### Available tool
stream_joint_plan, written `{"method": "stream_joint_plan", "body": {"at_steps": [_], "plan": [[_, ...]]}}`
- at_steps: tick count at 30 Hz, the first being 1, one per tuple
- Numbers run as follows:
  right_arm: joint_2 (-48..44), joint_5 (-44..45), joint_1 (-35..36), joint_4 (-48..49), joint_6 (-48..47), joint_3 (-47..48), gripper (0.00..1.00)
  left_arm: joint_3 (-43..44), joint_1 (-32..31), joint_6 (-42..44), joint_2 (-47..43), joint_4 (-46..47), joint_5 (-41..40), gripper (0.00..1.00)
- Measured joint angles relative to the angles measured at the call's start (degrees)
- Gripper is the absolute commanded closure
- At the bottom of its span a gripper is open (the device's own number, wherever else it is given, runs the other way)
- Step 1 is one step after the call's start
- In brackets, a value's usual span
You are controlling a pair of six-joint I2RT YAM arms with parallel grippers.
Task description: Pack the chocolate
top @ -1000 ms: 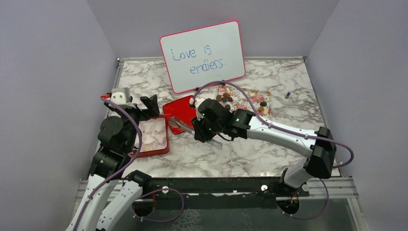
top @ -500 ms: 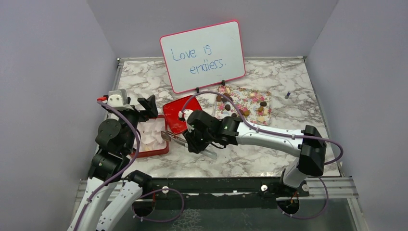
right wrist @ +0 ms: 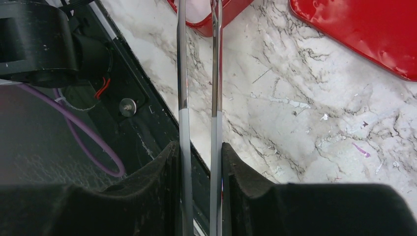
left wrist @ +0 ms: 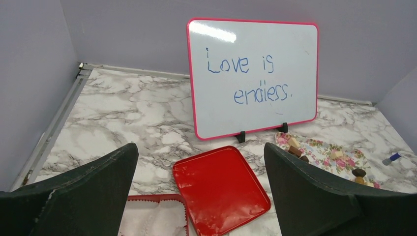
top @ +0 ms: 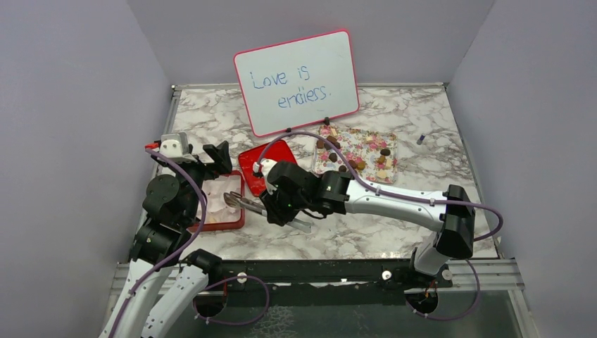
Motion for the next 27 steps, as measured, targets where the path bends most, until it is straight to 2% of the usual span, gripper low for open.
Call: {"method": "stream_joint_plan", "body": {"at_steps": [14, 27], "plan": [[4.6, 0.7, 1.2, -2.8, 0.0, 2.2, 0.69, -0.2, 0.0, 0.0, -2.4, 0.0, 0.0, 0.01], [4.8, 0.7, 1.6, -2.8, 0.0, 2.3, 0.63, -1.0, 0.0, 0.3, -2.7, -0.3, 0.0, 0.01]]}}
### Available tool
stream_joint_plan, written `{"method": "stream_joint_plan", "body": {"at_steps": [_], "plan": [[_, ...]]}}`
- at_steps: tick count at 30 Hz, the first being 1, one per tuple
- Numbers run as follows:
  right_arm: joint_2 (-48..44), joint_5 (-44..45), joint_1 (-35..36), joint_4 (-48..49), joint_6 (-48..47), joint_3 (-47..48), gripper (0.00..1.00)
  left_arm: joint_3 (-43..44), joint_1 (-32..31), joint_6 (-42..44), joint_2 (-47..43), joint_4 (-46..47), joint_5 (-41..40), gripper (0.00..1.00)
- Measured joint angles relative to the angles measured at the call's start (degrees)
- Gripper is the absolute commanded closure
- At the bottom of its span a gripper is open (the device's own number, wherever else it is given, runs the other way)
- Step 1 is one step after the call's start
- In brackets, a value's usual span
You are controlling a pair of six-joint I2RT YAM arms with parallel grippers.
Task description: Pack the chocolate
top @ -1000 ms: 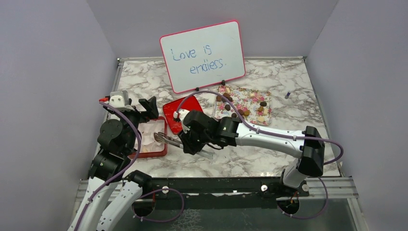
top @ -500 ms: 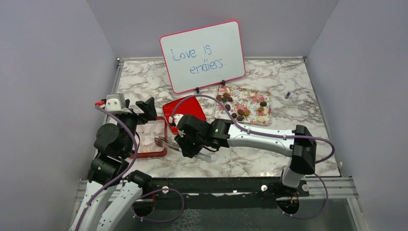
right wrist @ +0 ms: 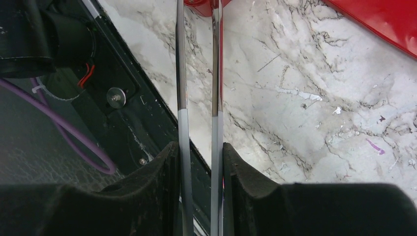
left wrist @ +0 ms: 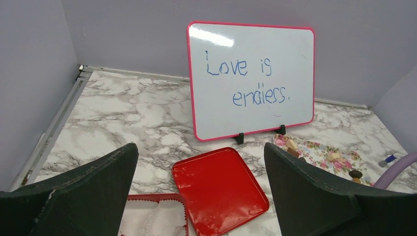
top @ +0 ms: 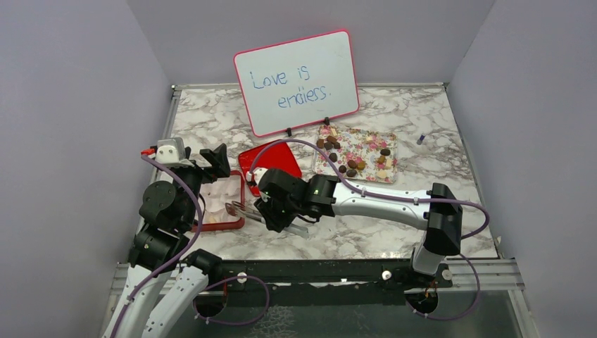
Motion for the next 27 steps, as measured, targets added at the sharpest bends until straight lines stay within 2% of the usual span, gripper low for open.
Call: {"method": "stream_joint_plan", "body": {"at_steps": [12, 27], "plan": [[0.0, 0.6, 0.0, -0.6, 0.0, 1.0, 0.6, 0.0, 0.0, 0.2, 0.5, 0.0, 0.0, 0.01], [-0.1, 3.5, 0.0, -0.6, 0.0, 1.0, 0.62, -0.2, 0.0, 0.1, 1.1, 0.1, 0.0, 0.01]]}}
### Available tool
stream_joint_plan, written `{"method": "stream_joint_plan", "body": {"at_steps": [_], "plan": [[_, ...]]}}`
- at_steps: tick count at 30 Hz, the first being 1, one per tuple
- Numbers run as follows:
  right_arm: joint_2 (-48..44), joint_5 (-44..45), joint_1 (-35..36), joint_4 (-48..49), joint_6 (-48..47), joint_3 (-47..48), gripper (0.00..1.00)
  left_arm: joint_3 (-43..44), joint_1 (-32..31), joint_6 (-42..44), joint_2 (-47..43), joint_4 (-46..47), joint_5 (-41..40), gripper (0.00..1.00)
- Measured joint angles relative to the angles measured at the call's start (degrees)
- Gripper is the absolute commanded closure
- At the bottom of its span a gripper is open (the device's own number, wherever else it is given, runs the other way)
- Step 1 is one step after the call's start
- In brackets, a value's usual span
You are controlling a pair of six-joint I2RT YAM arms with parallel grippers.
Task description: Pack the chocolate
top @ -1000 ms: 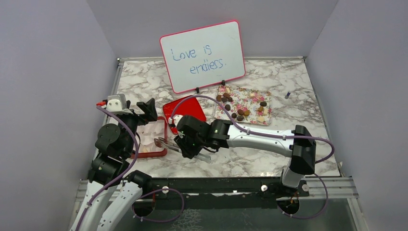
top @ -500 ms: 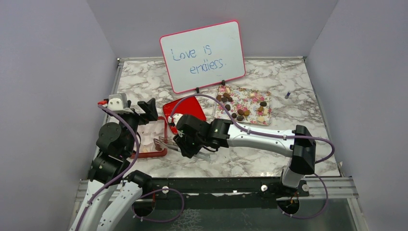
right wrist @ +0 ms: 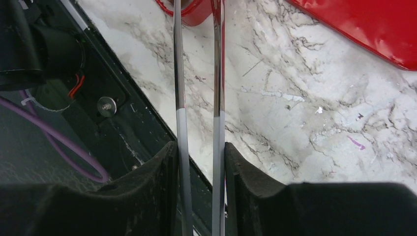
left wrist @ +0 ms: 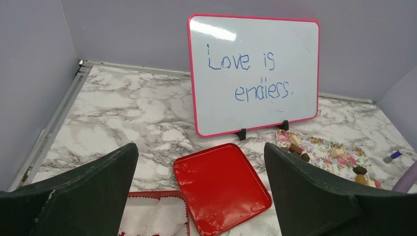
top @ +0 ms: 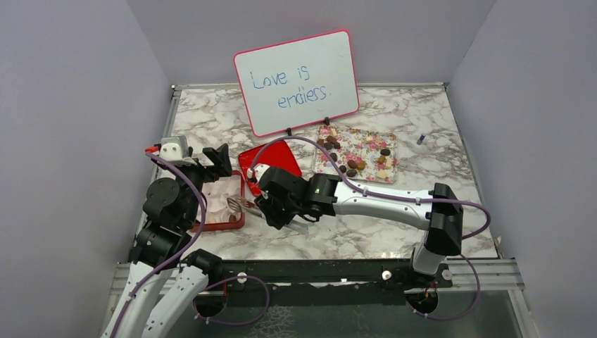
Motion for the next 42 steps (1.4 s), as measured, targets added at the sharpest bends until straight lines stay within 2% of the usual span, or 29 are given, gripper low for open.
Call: {"method": "stream_joint_plan", "body": {"at_steps": [10, 17, 21, 33, 42], "plan": [[-6.0, 8.9, -0.3, -2.2, 0.5, -0.8, 0.62, -1.4, 0.0, -1.6, 2.0, 0.3, 1.3, 0.01], [-7.8, 13.8, -3.9, -5.4, 0.6, -1.5, 0.62, -2.6, 0.0, -2.8, 3.6, 0.7, 3.7, 0.01], [-10.1, 15.8, -8.2, -7.0, 0.4, -3.8, 0.62, -2.6, 0.0, -2.8, 6.0, 1.2, 4.9, 0.01], [-16.8, 17.0, -27.9, -7.6, -2.5, -11.4, 0.62, -2.7, 0.0, -1.8, 12.9, 1.2, 10.0, 0.01], [-13.9, 14.3, -34.6, -5.4, -4.2, -14.1, 0.61, -3.7, 0.0, -0.9, 14.5, 0.6, 12.8, 0.01]]}}
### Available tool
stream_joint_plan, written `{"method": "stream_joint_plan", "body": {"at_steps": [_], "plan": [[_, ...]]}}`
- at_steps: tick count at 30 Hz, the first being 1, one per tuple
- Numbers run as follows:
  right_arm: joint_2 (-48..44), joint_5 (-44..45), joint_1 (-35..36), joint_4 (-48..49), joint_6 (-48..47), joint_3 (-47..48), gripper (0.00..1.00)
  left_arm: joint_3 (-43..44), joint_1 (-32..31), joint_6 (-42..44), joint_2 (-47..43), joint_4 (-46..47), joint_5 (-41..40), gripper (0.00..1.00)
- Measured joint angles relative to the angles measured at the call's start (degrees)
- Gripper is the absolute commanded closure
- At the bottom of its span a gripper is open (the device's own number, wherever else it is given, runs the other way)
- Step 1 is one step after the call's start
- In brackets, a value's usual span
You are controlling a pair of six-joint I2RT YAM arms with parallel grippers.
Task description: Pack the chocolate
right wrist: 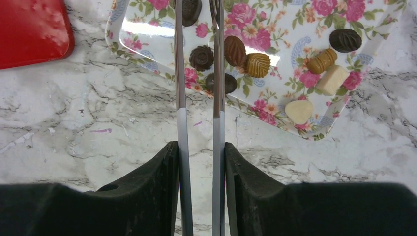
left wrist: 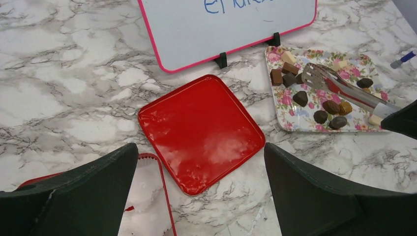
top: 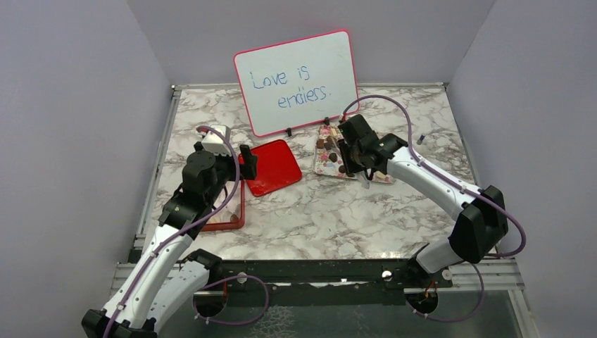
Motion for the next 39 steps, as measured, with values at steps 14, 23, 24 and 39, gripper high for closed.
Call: {"method": "stream_joint_plan", "body": {"at_steps": [14, 23, 24, 39], "plan": [[1.3, -2.9, -0.1, 1.2, -1.7, -0.1, 0.59, -0.7, 0.0, 1.2, -0.4, -0.3, 0.0, 0.01], [3.9, -2.9, -0.1, -0.5, -2.9, 0.4, 0.58, -0.8, 0.0, 1.4, -0.9, -0.2, 0.0, 0.01], [4.1, -2.9, -0.1, -0.7, -3.1, 0.4, 0.58, -0.9, 0.0, 1.4, -0.9, -0.2, 0.0, 0.01], [4.7, -0.9, 0.0, -4.0, -4.5, 2.0, 0.58, -1.3, 0.0, 1.4, -2.0, -0.2, 0.0, 0.01]]}}
